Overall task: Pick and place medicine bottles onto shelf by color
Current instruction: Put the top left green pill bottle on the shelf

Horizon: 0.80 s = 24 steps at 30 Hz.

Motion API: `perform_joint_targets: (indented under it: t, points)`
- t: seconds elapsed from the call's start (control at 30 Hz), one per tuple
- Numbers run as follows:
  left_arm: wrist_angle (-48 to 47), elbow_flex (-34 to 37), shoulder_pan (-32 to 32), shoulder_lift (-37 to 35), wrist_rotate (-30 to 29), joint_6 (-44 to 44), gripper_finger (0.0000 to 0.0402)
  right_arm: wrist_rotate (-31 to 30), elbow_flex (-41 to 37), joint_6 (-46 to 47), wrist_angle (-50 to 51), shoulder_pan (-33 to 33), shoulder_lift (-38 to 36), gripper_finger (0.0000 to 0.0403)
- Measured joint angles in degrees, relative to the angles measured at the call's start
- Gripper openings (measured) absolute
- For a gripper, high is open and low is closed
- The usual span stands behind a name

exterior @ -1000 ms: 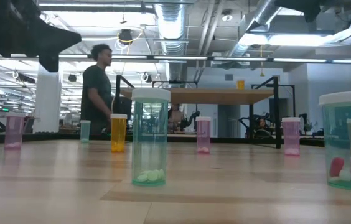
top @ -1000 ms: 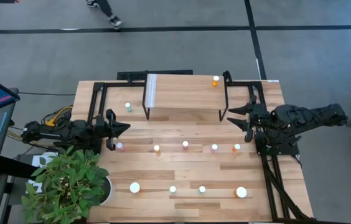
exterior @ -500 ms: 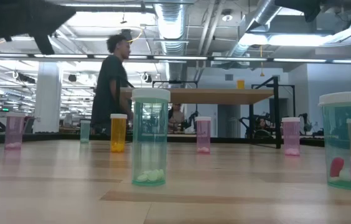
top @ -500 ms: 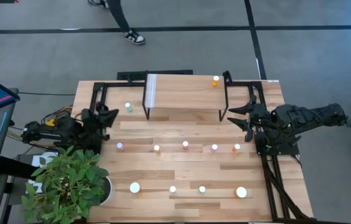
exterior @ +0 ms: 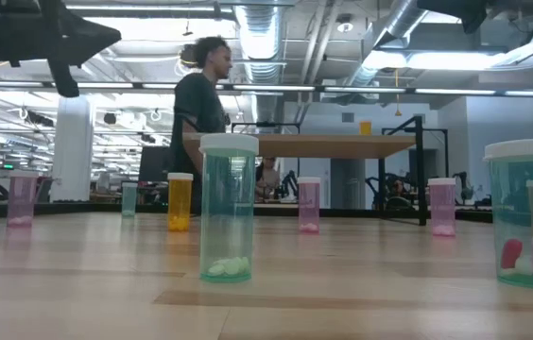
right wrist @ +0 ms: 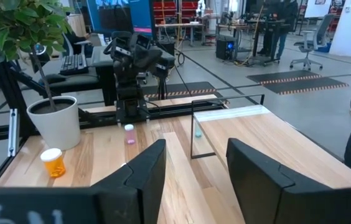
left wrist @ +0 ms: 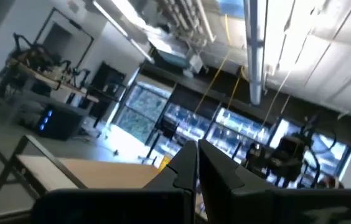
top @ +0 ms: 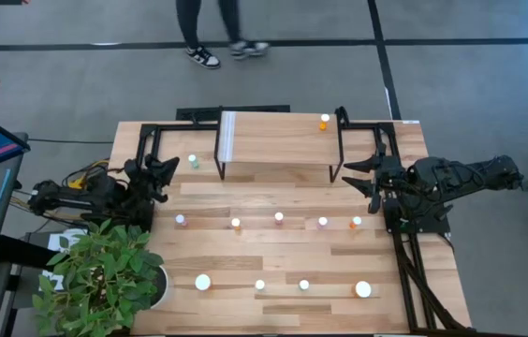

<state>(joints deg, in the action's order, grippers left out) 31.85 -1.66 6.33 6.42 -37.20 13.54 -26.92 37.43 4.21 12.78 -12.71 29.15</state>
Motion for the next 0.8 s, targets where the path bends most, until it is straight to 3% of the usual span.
perform_joint_targets:
  t: [0.2, 0.4, 0.5, 0.63, 0.8]
  points:
    - [-3.9, -7.4, 0.0, 11.4, -2.3, 0.8, 0.0001, -0.1, 0.0, -0.2, 0.0, 0.0, 0.0, 0.019]
    - [-18.9, -19.2, 0.0, 26.5, -6.8, 2.3, 0.0, -0.1, 0.0, -0.2, 0.4, -0.1, 0.0, 0.0188]
    - [-29.1, -25.1, 0.0, 31.9, -12.1, 3.8, 0.0, 0.0, 0.0, 0.7, 2.2, -0.1, 0.1, 0.0191]
    - [-41.0, -30.5, 0.0, 36.0, -18.8, 9.0, 0.0, 0.0, 0.0, 1.7, 4.3, -0.1, 0.1, 0.0193]
    - [-49.9, -31.1, 0.0, 37.5, -20.4, 13.6, 0.0013, 0.0, 0.0, 1.8, 4.5, -0.1, 0.1, 0.0188]
